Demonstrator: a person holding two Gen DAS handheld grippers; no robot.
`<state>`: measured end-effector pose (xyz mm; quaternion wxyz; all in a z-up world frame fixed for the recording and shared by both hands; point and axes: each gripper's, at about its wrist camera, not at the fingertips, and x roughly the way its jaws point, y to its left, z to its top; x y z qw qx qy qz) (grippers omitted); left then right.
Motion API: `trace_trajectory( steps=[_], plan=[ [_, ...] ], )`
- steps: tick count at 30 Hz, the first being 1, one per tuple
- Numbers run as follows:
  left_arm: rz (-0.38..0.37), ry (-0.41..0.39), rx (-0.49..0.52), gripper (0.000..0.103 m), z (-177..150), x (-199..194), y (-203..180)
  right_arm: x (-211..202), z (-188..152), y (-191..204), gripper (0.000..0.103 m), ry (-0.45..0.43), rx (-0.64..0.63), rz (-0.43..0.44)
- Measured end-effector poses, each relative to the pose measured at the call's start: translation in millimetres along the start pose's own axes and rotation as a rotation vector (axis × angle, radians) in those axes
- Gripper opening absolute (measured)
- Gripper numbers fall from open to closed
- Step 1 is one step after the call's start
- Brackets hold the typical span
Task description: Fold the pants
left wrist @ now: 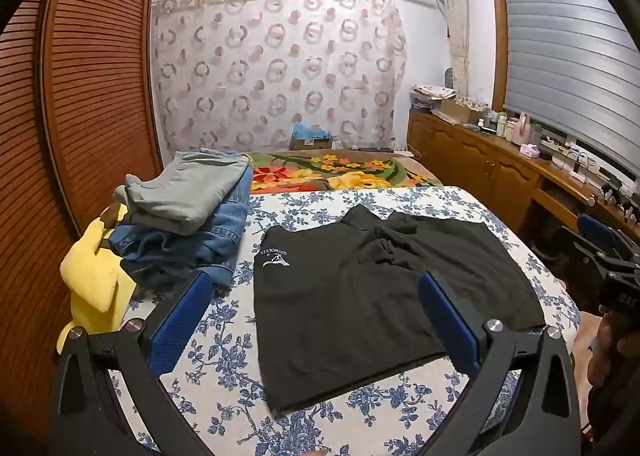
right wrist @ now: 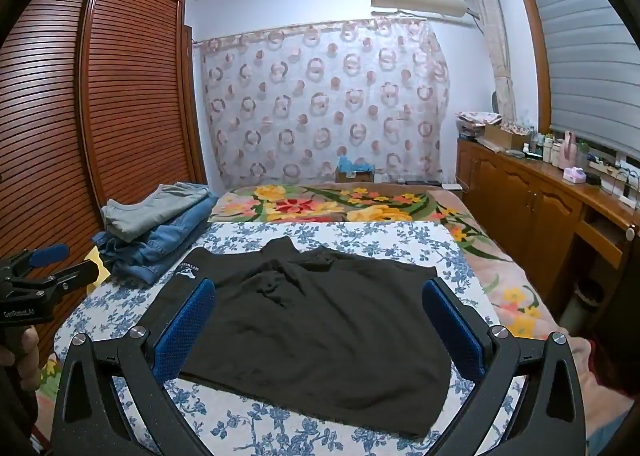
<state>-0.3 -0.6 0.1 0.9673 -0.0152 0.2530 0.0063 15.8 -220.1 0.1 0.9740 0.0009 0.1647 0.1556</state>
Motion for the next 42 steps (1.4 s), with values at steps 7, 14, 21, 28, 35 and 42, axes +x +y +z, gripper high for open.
trace_trajectory(
  steps=[7, 14, 21, 28, 35, 42],
  plan=[
    [0.002, -0.006, 0.002, 0.103, 3.3, -4.9, 1.6, 0.2, 0.2, -0.7, 0.103, 0.002, 0.002, 0.003],
    [0.002, -0.011, 0.003, 0.103, 6.5, -5.2, 2.0, 0.4, 0.3, -0.3, 0.103, 0.002, 0.001, 0.005],
    [0.005, -0.017, 0.004, 0.103, 10.6, -9.7, 0.9, 0.3, 0.3, 0.4, 0.103, 0.004, 0.002, 0.005],
    [0.005, -0.023, 0.006, 0.103, 11.2, -11.6, -0.8, 0.4, 0.4, 0.0, 0.103, 0.004, 0.002, 0.005],
    [0.006, -0.027, 0.008, 0.103, 10.9, -12.1, -1.2, 0.7, 0.4, -0.3, 0.103, 0.003, 0.001, 0.004],
    [0.007, -0.031, 0.006, 0.103, 16.5, -14.0, 1.4, 0.3, 0.6, -0.3, 0.103, 0.002, 0.002, 0.005]
  ],
)
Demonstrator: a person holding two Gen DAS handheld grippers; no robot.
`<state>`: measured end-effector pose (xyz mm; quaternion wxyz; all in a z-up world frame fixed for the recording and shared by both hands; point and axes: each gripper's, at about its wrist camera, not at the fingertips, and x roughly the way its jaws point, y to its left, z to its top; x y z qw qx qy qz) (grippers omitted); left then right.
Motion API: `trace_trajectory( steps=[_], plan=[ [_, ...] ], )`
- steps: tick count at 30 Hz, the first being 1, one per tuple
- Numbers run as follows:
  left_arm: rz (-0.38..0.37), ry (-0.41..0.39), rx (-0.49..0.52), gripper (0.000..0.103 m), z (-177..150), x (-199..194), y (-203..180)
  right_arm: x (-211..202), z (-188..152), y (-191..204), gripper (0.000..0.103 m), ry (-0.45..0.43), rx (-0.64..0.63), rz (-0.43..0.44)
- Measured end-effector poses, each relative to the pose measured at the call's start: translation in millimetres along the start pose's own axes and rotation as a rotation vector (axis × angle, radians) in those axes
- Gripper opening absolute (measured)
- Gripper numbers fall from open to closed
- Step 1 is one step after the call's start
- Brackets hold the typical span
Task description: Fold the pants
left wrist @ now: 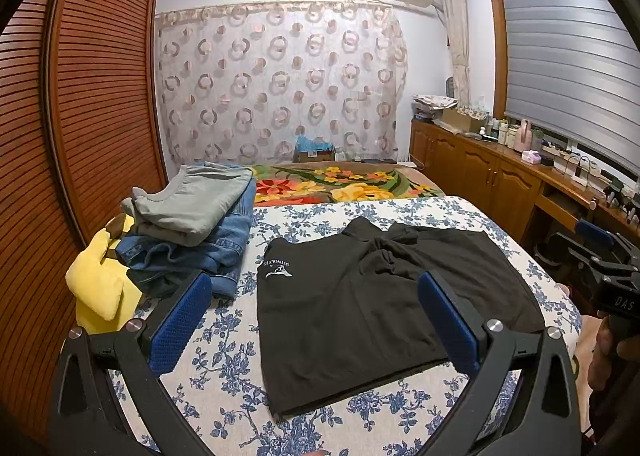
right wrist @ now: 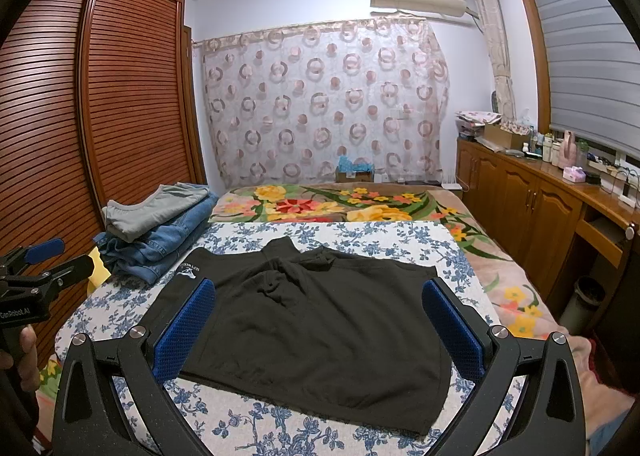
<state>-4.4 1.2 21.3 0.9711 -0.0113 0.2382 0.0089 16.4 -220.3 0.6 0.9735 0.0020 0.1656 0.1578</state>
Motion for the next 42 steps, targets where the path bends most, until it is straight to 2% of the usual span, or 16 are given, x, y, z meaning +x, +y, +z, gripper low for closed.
trace_trajectory(
  steps=[35, 42],
  plan=[
    [0.000, -0.010, 0.002, 0.103, -1.2, -2.4, -0.2, -2.9, -0.4, 0.5, 0.103, -0.006, 0.003, 0.005],
    [0.006, 0.035, -0.007, 0.103, 0.8, 4.0, 8.6, 3.0, -5.0, -6.8, 0.103, 0.021, -0.001, 0.012]
  ],
)
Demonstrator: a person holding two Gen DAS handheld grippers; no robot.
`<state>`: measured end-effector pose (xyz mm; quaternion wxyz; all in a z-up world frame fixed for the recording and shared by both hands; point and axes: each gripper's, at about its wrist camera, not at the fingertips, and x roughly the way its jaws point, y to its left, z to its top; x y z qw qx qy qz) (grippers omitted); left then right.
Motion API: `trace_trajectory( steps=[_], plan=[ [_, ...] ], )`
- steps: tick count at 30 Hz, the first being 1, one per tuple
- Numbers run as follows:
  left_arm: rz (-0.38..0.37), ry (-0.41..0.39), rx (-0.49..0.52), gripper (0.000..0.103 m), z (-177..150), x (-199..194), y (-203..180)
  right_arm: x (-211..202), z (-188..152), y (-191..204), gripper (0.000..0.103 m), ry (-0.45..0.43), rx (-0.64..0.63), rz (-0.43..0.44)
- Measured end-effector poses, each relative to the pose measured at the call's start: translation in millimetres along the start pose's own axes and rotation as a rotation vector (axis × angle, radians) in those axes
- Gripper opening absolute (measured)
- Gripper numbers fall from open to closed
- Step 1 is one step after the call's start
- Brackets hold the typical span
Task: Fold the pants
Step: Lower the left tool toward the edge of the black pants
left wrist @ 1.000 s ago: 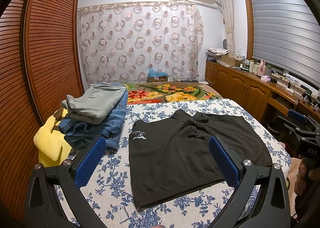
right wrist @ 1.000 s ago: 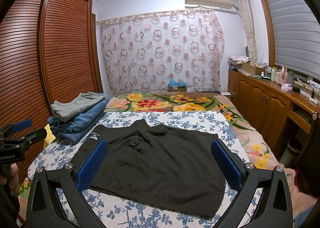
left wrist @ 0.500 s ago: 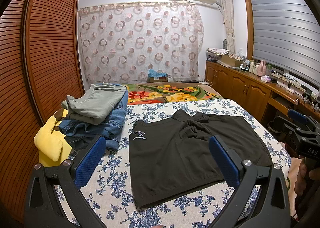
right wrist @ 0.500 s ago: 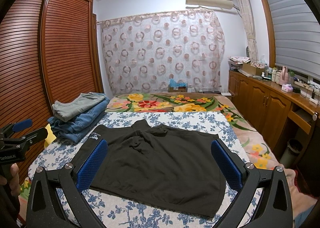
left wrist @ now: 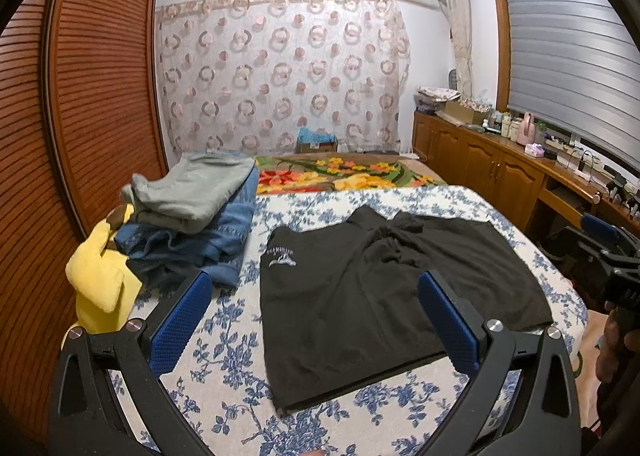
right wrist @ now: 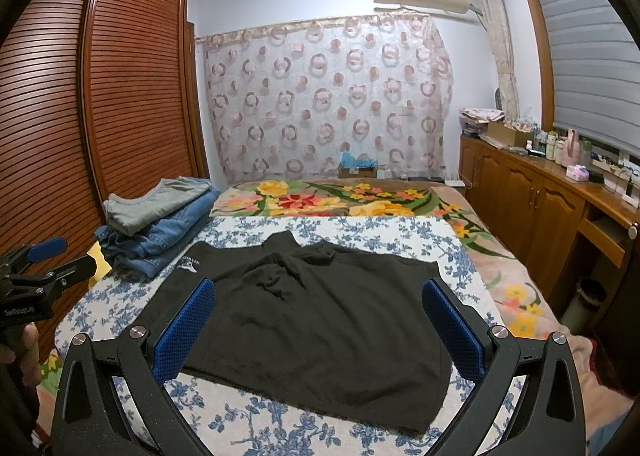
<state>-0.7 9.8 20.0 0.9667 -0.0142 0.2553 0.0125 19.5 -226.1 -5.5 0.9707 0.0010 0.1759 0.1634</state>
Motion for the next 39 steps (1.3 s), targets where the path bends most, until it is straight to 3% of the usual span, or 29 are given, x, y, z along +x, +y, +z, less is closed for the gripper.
trace_trajectory(
  steps=[15, 29, 35, 39],
  plan=[
    [0.007, 0.089, -0.015, 0.103, -32.7, 38.9, 22.0, 11.9, -1.5, -8.1, 0.103, 0.067, -0.007, -0.003],
    [-0.019, 0.178, -0.040, 0.103, -69.2, 64.1, 42.1, 27.8, -15.7, -15.0, 0.103, 0.200, -0.028, -0.004],
    [-0.041, 0.211, -0.056, 0.097, -84.3, 65.3, 55.1, 29.8, -18.0, -19.5, 0.103, 0.264, -0.040, -0.013],
    [-0.076, 0.230, -0.059, 0.086, -91.6, 63.6, 56.0, 25.1, -16.3, -19.6, 0.103, 0.294, -0.041, -0.017]
  ],
)
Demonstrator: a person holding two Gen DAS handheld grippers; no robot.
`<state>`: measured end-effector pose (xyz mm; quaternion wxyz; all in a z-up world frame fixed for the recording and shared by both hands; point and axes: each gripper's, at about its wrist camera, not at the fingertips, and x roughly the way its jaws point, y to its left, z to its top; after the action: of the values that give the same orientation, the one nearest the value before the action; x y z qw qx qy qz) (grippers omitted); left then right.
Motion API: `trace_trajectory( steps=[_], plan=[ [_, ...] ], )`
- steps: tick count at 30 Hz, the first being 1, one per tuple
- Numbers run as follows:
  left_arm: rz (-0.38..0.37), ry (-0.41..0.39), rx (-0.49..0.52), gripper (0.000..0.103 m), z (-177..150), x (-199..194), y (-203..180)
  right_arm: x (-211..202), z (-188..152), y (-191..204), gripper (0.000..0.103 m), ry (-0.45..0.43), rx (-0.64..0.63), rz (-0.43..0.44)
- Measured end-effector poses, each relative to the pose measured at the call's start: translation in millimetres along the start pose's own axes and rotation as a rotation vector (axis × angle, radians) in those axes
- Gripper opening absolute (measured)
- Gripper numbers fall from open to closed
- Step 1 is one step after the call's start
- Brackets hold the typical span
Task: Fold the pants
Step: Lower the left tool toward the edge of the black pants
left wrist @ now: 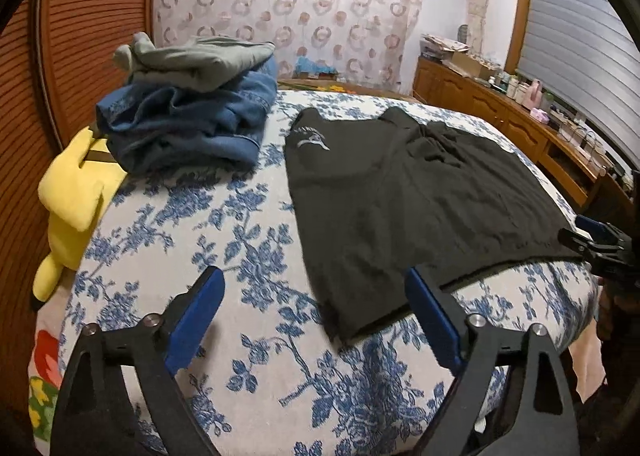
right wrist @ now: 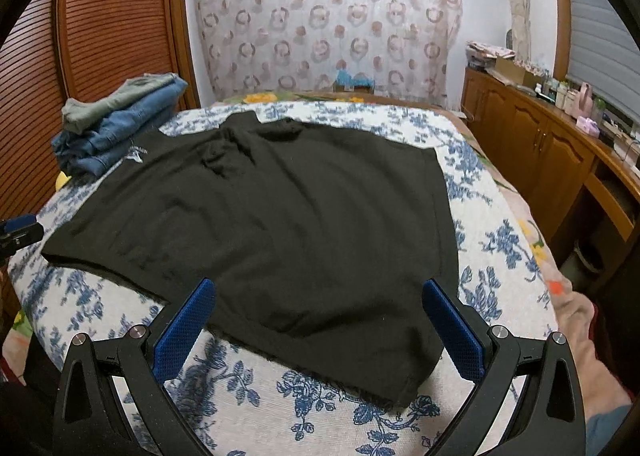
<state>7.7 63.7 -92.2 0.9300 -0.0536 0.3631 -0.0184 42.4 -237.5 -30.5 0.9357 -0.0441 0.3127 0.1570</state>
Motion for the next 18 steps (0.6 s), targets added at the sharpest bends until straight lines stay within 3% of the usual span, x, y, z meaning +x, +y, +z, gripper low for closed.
trace_trajectory(
  steps=[4, 7, 18],
  plan=[
    [-0.040, 0.029, 0.005, 0.061, -6.2, 3.7, -4.4, -5.6, 1.7, 4.1, 0.103, 0.011, -0.002, -0.001],
    [-0.043, 0.044, 0.009, 0.052, -9.4, 6.6, -7.4, -10.6, 0.2, 3.7, 0.103, 0.017, -0.001, -0.001],
    [-0.048, 0.061, 0.027, 0.051, -16.1, 13.2, -14.1, -19.2, -10.2, 1.9, 0.103, 0.001, -0.004, -0.002]
  ],
)
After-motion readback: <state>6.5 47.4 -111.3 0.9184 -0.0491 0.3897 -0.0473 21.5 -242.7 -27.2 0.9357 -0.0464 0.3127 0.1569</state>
